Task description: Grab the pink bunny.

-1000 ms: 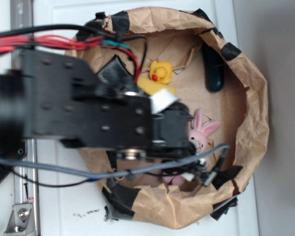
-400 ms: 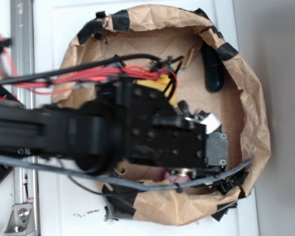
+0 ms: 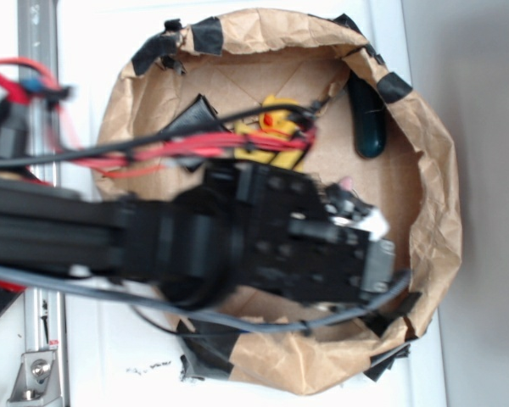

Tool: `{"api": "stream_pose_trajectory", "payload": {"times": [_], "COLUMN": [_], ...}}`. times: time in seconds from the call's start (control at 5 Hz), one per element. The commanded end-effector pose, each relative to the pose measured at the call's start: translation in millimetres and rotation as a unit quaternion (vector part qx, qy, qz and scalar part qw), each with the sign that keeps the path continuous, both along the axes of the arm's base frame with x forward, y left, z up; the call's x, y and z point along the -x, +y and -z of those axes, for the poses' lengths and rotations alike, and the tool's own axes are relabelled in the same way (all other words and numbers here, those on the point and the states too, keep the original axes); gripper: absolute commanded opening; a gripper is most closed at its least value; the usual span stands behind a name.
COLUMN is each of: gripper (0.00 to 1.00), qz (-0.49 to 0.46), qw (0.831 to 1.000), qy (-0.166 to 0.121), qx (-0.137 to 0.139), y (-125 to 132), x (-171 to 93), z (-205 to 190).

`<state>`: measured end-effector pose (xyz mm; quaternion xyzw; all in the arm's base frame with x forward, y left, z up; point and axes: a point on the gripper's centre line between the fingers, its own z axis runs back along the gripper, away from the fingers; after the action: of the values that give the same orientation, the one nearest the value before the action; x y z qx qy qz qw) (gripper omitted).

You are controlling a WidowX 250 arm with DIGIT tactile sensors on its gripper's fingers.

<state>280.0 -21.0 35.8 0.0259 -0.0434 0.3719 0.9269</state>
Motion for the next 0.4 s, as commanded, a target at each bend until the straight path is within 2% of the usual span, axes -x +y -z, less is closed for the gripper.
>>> {"api": "stream_pose_trajectory", "payload": {"times": [0.0, 0.2], "gripper": [0.0, 0.0], "qz": [0.041, 0.073], "qw": [0.997, 0.993], "qy": [-0.038, -0.071], "qx": [0.057, 0.053], "y": [50.1, 65.0], "x": [12.0, 14.5], "z": [-57.7, -88.5]}}
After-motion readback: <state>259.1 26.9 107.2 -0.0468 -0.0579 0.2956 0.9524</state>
